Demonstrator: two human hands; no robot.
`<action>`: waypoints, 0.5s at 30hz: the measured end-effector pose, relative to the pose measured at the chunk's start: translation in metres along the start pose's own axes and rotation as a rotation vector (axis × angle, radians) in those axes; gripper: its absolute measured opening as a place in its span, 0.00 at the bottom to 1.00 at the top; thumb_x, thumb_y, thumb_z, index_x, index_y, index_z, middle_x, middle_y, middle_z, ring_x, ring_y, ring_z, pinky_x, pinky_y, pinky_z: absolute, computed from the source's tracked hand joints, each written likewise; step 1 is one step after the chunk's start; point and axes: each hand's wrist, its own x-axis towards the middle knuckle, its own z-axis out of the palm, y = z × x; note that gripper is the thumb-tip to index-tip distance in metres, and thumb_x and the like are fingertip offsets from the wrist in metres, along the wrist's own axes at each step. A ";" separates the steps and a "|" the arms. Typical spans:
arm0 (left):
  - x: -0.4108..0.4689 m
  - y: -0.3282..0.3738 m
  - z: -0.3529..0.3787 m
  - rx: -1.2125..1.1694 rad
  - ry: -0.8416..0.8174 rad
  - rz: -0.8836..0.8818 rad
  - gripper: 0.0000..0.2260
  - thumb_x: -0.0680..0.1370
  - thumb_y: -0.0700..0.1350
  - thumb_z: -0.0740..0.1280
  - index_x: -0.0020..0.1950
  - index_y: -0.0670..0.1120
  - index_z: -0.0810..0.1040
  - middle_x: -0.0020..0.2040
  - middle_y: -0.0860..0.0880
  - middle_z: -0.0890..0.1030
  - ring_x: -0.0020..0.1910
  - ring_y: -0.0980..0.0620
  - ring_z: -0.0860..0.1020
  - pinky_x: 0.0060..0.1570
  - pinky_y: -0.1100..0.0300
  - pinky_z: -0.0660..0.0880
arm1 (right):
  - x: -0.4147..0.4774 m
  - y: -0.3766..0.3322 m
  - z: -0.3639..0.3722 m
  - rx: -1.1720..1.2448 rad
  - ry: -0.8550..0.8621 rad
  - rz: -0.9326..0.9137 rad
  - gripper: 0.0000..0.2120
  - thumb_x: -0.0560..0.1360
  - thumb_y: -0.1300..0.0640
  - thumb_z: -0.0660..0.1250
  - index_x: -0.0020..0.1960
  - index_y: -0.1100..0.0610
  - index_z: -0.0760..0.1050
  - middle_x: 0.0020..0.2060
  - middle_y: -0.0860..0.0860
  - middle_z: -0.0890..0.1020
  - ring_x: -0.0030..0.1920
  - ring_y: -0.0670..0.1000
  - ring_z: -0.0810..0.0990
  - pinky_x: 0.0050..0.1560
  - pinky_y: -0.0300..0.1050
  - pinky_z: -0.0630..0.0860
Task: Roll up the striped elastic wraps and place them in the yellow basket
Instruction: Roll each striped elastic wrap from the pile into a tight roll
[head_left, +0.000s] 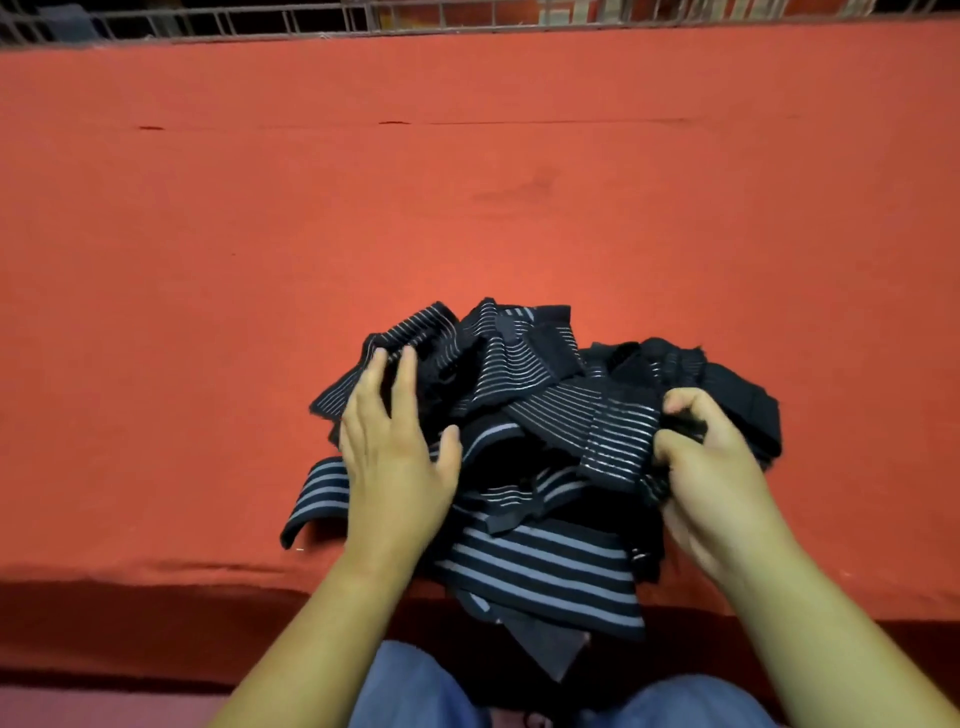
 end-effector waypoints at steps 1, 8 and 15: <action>-0.006 0.009 -0.005 -0.021 -0.005 0.077 0.34 0.77 0.48 0.73 0.81 0.50 0.63 0.82 0.48 0.59 0.80 0.45 0.59 0.79 0.44 0.58 | -0.003 -0.002 -0.001 0.076 -0.014 0.028 0.24 0.71 0.78 0.52 0.47 0.51 0.73 0.34 0.54 0.74 0.33 0.53 0.72 0.33 0.47 0.70; -0.053 0.070 -0.029 -0.809 -0.574 -0.416 0.07 0.83 0.48 0.65 0.59 0.53 0.81 0.46 0.56 0.87 0.43 0.59 0.84 0.44 0.64 0.78 | -0.041 0.007 -0.004 0.458 -0.164 0.224 0.29 0.67 0.66 0.55 0.67 0.66 0.76 0.59 0.67 0.83 0.55 0.62 0.82 0.59 0.61 0.81; -0.074 0.073 -0.046 -0.907 -0.694 -0.316 0.11 0.81 0.45 0.71 0.63 0.53 0.80 0.56 0.56 0.87 0.57 0.59 0.83 0.58 0.65 0.76 | -0.095 0.028 -0.009 0.486 -0.249 0.290 0.16 0.74 0.65 0.63 0.61 0.64 0.77 0.56 0.69 0.84 0.52 0.62 0.86 0.48 0.53 0.86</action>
